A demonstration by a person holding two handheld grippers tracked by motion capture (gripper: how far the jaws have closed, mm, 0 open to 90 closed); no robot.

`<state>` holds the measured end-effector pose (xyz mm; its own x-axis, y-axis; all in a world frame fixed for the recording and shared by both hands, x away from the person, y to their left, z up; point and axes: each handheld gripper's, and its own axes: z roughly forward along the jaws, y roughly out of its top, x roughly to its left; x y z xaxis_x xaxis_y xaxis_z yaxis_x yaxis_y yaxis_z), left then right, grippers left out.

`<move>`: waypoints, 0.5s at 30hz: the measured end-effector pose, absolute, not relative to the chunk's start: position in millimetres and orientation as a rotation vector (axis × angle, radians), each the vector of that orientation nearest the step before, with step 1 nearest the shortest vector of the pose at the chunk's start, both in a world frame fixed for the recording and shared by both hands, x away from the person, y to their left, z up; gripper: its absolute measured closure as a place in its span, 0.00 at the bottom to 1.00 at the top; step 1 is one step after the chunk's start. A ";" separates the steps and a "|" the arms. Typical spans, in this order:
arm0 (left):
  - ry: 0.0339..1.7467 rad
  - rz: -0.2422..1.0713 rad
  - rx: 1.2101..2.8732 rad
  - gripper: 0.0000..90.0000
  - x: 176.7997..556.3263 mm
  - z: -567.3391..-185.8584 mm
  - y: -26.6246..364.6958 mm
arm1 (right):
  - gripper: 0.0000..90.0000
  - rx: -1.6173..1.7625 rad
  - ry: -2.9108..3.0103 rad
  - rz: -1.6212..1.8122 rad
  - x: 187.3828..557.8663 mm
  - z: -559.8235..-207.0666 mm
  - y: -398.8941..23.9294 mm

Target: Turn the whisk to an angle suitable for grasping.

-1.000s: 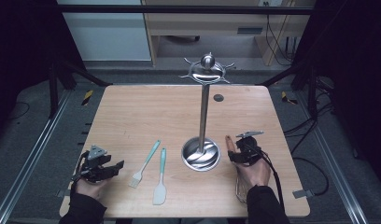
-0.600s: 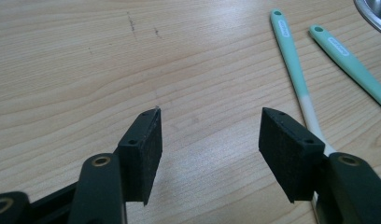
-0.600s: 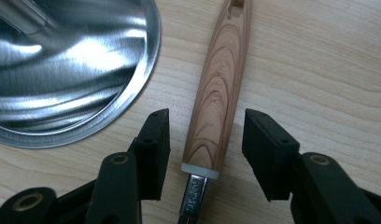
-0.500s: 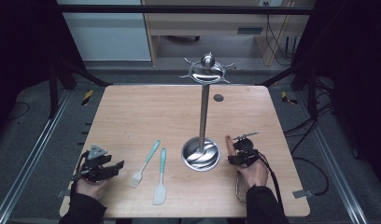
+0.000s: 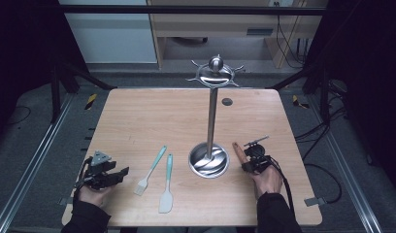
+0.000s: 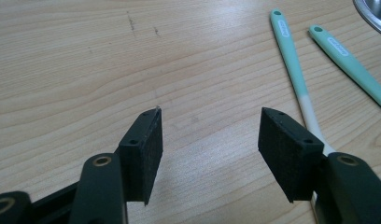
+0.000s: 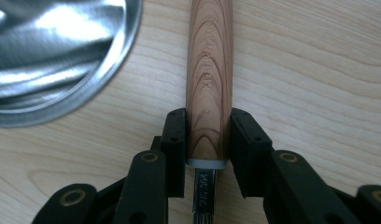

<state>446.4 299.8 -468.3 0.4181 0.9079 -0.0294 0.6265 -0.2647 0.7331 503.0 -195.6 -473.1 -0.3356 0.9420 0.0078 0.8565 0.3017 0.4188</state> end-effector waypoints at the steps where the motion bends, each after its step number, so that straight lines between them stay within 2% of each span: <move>1: 1.296 0.532 1.994 0.44 446.4 -468.4 299.9 | 0.76 1.630 2.341 0.503 502.9 -472.8 -198.4; 11: 1.296 0.528 2.002 0.44 446.6 -468.4 299.6 | 0.76 1.589 2.408 0.515 491.8 -472.7 -223.2; 13: 1.294 0.528 2.004 0.44 446.5 -468.6 299.3 | 0.74 1.605 2.408 0.514 490.8 -472.2 -224.6; 15: 1.294 0.527 2.005 0.44 446.6 -468.5 299.5 | 0.68 1.617 2.403 0.502 490.9 -471.8 -223.7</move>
<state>446.6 299.5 -468.5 0.4225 0.9059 -0.0277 0.6290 -0.2711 0.7286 490.9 -223.7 -471.8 -0.3803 0.9246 0.0218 0.8561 0.3429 0.3867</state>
